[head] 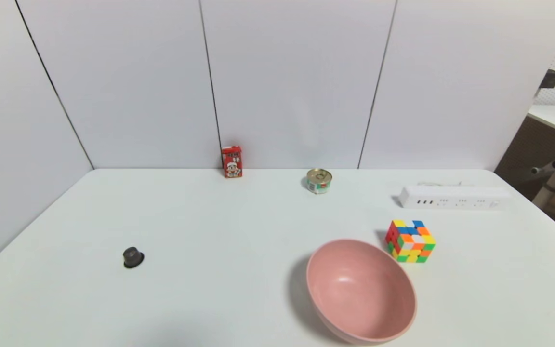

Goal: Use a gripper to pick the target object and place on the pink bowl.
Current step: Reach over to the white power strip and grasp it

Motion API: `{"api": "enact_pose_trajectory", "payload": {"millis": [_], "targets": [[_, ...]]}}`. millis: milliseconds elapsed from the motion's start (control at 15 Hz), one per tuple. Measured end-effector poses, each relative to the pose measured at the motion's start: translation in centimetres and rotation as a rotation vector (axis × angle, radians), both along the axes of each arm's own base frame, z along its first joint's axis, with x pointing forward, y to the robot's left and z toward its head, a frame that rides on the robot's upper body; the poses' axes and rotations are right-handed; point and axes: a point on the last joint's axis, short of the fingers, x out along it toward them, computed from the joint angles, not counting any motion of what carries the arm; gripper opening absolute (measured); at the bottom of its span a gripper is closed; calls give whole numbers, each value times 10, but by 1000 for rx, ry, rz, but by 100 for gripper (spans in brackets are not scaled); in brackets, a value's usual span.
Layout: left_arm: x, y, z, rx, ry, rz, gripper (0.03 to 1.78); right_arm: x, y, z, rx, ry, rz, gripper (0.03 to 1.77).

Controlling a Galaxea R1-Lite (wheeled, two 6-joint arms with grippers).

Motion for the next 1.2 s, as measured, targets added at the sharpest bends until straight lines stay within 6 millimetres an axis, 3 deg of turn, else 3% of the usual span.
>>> {"api": "enact_pose_trajectory", "payload": {"millis": [867, 1067, 1200], "targets": [[0, 0, 0, 0, 0, 0, 169, -1, 0, -3, -14, 41, 4, 171], [0, 0, 0, 0, 0, 0, 169, -4, 0, 9, -14, 70, 9, 171], [0, 0, 0, 0, 0, 0, 169, -4, 0, 27, -12, 98, 9, 171]]}}
